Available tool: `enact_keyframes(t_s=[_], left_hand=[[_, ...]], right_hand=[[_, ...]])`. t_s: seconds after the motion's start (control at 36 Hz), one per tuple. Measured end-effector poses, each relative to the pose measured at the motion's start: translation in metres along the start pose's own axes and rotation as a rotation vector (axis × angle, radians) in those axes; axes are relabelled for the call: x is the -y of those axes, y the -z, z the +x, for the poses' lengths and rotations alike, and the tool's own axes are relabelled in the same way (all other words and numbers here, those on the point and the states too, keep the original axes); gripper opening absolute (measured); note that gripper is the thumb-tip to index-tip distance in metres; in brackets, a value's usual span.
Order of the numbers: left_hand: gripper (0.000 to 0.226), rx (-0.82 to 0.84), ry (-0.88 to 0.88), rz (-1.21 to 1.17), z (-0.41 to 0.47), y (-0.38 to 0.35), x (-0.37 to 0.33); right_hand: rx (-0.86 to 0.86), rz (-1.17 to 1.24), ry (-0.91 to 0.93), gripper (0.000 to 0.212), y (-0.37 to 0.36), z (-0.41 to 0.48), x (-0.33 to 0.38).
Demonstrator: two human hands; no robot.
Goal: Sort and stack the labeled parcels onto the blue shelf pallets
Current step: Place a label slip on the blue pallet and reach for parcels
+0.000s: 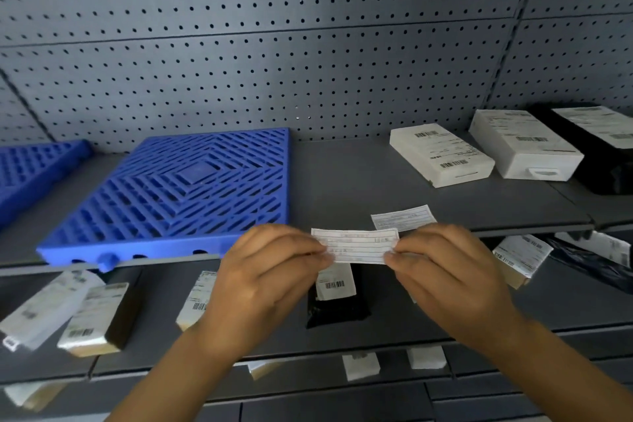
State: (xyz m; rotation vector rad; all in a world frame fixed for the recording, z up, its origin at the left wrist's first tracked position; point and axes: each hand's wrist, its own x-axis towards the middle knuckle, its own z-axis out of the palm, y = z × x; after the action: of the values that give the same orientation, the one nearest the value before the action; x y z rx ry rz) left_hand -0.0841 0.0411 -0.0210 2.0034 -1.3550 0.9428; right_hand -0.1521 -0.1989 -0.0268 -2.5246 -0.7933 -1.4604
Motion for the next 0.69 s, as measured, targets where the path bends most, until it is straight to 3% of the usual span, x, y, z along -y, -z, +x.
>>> enact_keyframes(t_s=[0.25, 0.42, 0.5, 0.69], left_hand=[[0.010, -0.058, 0.007, 0.120, -0.051, 0.076, 0.017], [0.020, -0.091, 0.055, 0.220, -0.108, 0.153, 0.035], [0.014, -0.108, 0.072, 0.256, -0.137, 0.193, 0.043], [0.022, -0.098, 0.114, 0.353, -0.196, 0.272, 0.067]], right_hand=[[-0.059, 0.046, 0.046, 0.011, -0.024, 0.047, 0.075], [-0.105, 0.125, 0.077, 0.009, -0.059, 0.084, 0.152], [-0.115, 0.162, 0.115, 0.001, -0.079, 0.104, 0.193], [-0.134, 0.258, 0.137, 0.007, -0.123, 0.145, 0.274]])
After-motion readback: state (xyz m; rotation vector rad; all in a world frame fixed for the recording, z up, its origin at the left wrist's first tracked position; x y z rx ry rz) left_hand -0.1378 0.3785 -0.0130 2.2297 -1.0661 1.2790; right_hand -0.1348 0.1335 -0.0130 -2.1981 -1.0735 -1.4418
